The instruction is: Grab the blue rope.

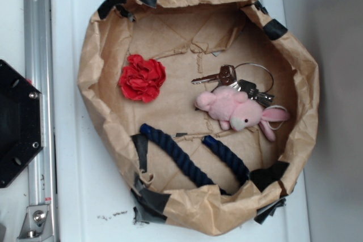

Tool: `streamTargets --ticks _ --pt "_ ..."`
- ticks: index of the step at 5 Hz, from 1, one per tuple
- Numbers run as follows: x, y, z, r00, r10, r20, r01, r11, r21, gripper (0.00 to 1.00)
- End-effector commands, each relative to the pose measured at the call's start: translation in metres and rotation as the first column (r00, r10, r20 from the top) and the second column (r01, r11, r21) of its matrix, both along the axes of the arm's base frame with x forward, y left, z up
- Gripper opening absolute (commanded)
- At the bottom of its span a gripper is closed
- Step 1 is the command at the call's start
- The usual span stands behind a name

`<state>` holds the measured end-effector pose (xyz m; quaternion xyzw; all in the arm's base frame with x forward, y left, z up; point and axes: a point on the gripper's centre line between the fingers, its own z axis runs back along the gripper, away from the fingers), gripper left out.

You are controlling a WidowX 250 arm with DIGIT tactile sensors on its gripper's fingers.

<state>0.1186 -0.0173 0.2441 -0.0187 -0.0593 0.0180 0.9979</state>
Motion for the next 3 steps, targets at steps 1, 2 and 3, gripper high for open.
streamTargets --ticks 1,2,3 --pt "0.0 0.0 0.0 1.0 0.0 0.0 0.0 1.0 0.0 1.0" --pt "0.05 0.011 -0.02 0.998 -0.029 0.055 0.03 0.999 -0.011 1.0" --pt "0.1 0.017 -0.043 0.997 -0.045 0.068 0.048 0.998 -0.039 1.0"
